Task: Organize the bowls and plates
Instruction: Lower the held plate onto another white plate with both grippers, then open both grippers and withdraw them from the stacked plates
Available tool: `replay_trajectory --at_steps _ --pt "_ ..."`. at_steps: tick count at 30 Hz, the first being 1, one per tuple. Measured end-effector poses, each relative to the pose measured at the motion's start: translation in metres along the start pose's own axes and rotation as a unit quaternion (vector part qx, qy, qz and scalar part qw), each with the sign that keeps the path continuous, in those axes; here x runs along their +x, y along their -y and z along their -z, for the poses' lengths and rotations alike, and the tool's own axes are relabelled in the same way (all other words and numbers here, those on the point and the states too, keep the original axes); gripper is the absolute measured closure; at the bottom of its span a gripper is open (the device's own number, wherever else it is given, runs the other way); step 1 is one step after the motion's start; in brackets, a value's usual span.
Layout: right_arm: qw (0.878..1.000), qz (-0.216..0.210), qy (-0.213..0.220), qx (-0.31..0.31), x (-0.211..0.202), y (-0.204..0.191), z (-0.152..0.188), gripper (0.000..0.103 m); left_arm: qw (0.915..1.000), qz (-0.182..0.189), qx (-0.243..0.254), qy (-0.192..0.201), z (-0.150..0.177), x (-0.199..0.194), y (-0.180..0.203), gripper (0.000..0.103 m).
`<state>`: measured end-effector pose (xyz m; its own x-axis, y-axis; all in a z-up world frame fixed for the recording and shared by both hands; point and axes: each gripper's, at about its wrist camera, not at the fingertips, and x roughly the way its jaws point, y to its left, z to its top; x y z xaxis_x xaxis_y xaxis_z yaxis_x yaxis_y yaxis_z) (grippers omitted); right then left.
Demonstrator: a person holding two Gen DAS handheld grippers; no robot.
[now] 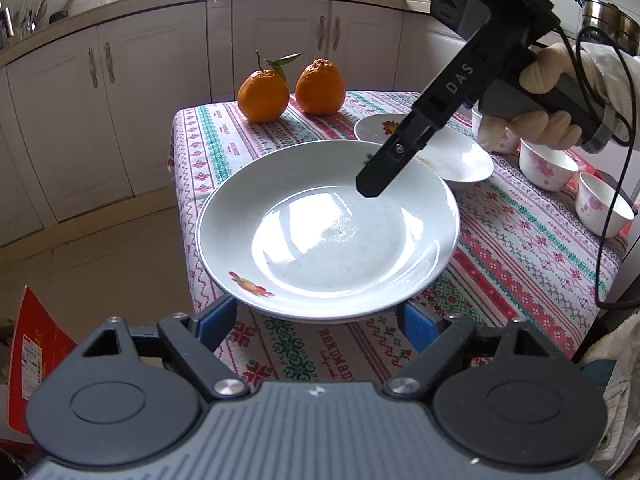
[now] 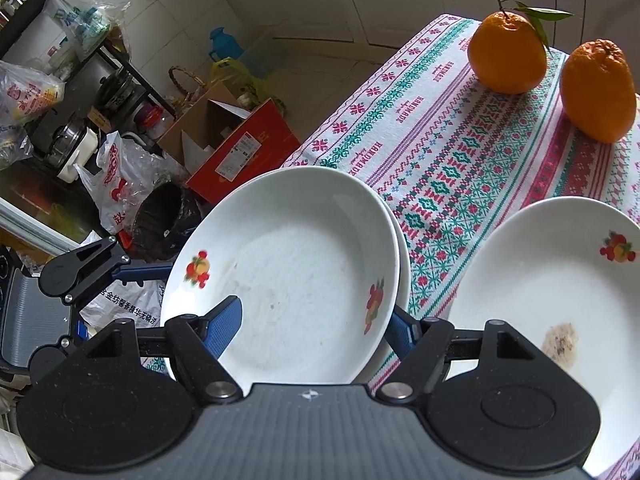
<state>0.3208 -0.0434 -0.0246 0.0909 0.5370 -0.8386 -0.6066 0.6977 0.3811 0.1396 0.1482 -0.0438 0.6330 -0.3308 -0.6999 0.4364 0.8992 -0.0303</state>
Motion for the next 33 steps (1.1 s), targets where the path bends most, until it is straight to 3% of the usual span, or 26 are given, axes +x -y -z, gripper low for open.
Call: replay_trajectory --at_steps 27,30,33 --pt "0.999 0.021 0.041 0.025 -0.021 -0.007 0.038 0.023 0.9996 -0.021 -0.001 0.019 0.004 -0.006 0.014 0.013" --pt "0.998 0.032 0.060 0.010 -0.030 -0.016 0.046 0.019 0.9994 -0.028 0.001 0.023 0.004 -0.011 0.021 0.013" --pt "0.995 0.056 0.086 -0.001 -0.039 -0.025 0.060 0.010 0.9991 -0.030 0.002 0.028 0.002 -0.016 0.029 0.013"
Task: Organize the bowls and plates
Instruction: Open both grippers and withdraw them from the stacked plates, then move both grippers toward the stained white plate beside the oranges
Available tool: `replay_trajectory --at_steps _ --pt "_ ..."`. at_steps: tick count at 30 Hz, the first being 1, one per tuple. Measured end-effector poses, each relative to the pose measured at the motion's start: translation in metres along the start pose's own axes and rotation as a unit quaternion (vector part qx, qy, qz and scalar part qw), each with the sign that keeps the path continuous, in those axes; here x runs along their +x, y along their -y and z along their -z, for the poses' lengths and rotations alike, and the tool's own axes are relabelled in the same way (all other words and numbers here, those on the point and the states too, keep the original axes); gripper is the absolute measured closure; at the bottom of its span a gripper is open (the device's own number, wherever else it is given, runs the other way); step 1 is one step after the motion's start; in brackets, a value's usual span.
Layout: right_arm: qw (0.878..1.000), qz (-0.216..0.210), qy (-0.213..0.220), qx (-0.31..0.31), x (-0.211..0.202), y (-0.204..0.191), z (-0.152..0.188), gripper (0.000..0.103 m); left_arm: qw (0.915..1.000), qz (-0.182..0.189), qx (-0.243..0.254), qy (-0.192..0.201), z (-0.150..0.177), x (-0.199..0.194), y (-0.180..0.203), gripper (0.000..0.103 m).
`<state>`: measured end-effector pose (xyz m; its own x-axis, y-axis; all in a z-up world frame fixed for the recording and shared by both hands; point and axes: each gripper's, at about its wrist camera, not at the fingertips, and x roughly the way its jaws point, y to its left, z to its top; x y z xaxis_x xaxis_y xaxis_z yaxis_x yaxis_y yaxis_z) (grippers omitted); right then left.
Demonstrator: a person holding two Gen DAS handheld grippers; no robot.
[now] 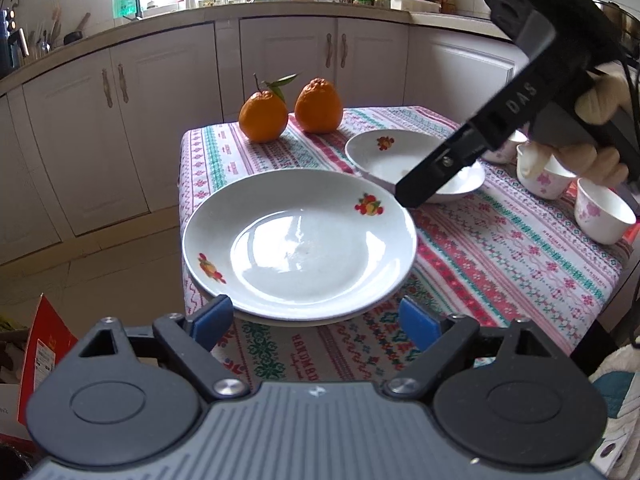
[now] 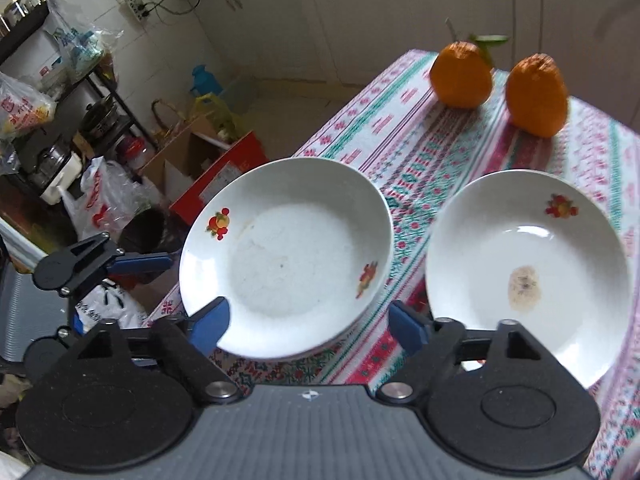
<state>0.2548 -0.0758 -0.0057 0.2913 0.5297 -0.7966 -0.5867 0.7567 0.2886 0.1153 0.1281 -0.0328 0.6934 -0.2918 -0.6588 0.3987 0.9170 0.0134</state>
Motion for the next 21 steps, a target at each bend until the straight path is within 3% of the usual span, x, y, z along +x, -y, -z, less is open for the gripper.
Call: replay_trajectory --at_steps 4,15,21 --pt "0.997 0.060 0.041 -0.024 -0.016 -0.009 0.022 0.000 1.0000 0.000 0.000 0.010 -0.005 -0.007 0.012 0.012" --pt "0.977 0.173 0.121 -0.006 -0.050 0.001 0.085 0.000 0.9985 -0.021 0.040 0.032 -0.025 -0.014 0.054 0.004" --pt "0.968 0.214 0.126 0.018 -0.047 0.013 0.108 0.000 0.9978 -0.011 0.062 0.023 -0.042 -0.006 0.072 0.004"
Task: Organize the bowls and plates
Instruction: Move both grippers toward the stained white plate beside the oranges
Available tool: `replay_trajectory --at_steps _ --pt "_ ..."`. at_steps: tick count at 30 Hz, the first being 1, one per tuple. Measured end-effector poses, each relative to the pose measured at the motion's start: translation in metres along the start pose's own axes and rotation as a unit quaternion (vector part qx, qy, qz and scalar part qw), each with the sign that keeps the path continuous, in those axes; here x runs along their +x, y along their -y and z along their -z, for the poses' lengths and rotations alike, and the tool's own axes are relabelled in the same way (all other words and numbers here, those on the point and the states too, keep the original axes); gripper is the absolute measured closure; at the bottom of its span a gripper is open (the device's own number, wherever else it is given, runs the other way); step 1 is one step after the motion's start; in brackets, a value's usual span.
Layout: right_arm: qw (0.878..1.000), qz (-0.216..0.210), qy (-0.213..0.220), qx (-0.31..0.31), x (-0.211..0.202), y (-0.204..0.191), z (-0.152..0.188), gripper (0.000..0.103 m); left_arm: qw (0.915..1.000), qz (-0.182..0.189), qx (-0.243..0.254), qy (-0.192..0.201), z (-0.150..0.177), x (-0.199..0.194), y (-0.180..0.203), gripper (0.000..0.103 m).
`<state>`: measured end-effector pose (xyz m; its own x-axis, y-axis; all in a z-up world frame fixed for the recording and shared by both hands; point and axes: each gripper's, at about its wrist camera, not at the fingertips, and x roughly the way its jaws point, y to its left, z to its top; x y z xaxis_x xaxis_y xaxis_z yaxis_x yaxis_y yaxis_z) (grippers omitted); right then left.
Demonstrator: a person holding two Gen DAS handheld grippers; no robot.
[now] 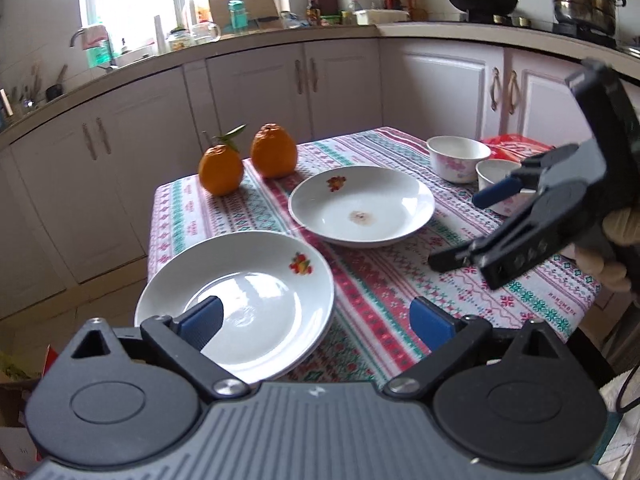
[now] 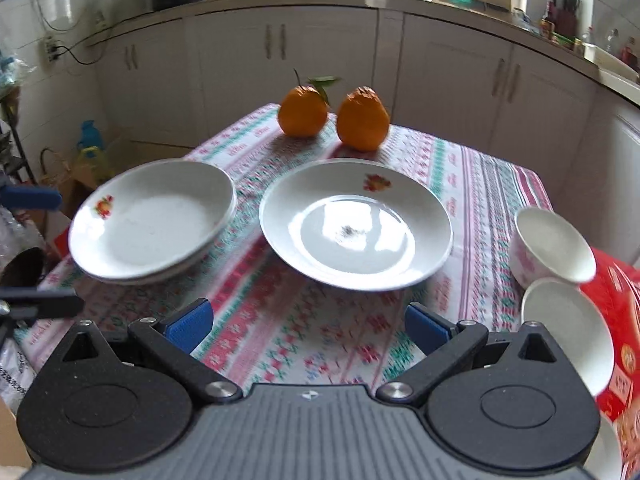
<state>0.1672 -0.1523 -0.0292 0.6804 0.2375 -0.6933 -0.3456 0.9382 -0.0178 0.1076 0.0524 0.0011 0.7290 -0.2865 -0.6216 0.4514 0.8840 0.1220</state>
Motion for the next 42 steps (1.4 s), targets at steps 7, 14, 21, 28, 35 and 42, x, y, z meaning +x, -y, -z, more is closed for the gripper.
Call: replay_trajectory --at_steps 7,14,21,28,35,42 --pt "1.000 0.008 -0.024 0.016 0.024 0.011 0.012 0.000 0.9992 0.023 0.031 -0.014 -0.024 0.020 0.007 0.003" --pt "0.998 0.016 -0.048 0.029 0.049 0.019 0.018 0.000 0.9981 0.048 0.008 -0.039 -0.044 0.055 -0.006 0.003" --pt "0.998 0.026 -0.044 0.037 0.059 0.021 0.018 0.000 0.9975 0.052 0.021 -0.042 -0.074 0.090 -0.023 0.003" --pt "0.998 0.031 -0.033 0.041 0.068 0.025 0.013 0.000 0.9949 0.069 0.048 -0.055 -0.109 0.133 -0.033 0.003" --pt "0.998 0.031 -0.037 0.040 0.075 0.027 0.006 0.000 0.9880 0.107 0.045 -0.103 -0.134 0.193 -0.041 0.003" --pt "0.998 0.024 -0.037 0.033 0.081 0.028 0.000 0.000 0.9763 0.148 0.066 -0.143 -0.143 0.241 -0.034 0.003"
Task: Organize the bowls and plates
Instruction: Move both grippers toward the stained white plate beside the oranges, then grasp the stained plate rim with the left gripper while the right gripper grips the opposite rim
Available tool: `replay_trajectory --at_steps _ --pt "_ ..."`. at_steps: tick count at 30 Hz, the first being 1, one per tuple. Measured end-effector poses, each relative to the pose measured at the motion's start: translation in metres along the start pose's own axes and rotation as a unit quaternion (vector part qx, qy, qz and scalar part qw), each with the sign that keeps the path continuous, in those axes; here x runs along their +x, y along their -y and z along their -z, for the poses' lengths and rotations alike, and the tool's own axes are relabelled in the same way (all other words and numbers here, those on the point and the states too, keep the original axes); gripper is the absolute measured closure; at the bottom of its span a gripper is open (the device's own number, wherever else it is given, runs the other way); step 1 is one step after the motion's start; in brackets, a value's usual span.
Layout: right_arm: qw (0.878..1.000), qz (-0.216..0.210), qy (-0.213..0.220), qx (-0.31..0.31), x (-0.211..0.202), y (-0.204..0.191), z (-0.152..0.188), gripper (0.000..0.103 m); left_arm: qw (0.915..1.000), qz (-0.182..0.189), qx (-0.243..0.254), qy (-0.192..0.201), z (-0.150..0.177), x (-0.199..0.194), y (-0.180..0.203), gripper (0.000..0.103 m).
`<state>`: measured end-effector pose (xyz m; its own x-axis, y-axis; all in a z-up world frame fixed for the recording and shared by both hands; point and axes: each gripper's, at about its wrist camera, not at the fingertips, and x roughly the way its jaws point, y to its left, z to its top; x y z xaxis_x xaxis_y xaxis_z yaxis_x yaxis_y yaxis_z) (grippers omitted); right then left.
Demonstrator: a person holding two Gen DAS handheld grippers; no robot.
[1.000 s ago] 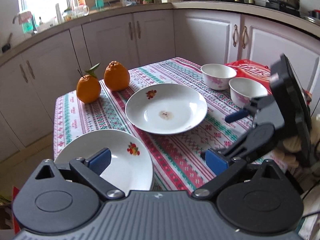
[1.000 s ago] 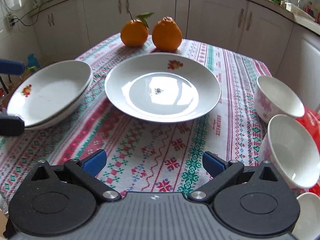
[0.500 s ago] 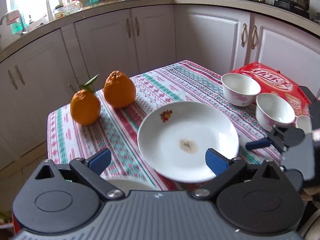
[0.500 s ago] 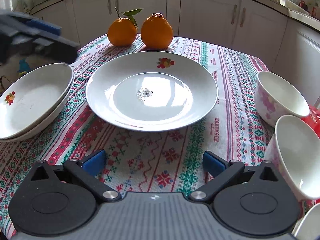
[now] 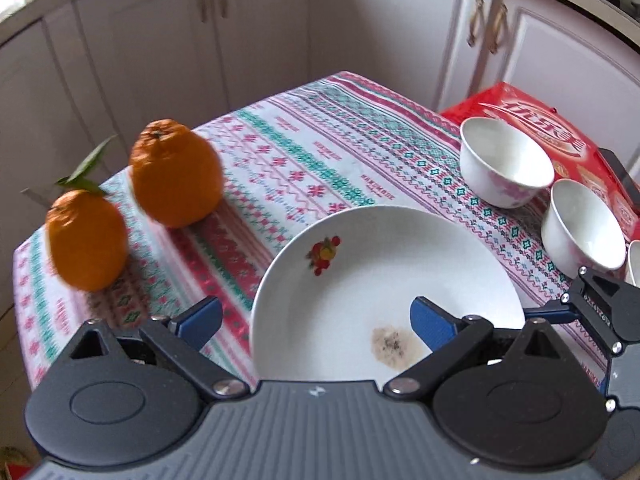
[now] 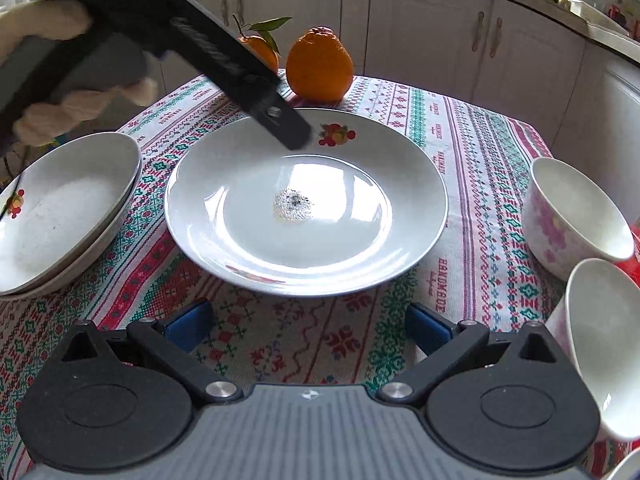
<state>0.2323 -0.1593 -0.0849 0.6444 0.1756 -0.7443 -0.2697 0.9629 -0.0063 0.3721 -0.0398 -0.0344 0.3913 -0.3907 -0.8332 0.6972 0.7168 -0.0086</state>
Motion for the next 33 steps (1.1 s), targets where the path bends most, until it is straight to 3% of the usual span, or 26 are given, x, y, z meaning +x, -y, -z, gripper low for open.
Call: replay_trajectory --at_steps 6,17,33 --pt "1.000 0.000 0.010 -0.003 0.002 0.000 -0.001 0.000 0.9990 0.033 0.007 -0.029 -0.016 0.026 -0.009 0.006" --pt "1.000 -0.005 0.024 -0.014 0.002 0.001 -0.002 0.005 0.9956 0.059 0.019 -0.071 -0.022 0.047 -0.015 0.033" --pt "0.999 -0.016 0.031 -0.015 0.003 0.003 -0.006 0.019 0.9934 0.071 0.026 -0.086 -0.030 0.052 -0.019 0.044"
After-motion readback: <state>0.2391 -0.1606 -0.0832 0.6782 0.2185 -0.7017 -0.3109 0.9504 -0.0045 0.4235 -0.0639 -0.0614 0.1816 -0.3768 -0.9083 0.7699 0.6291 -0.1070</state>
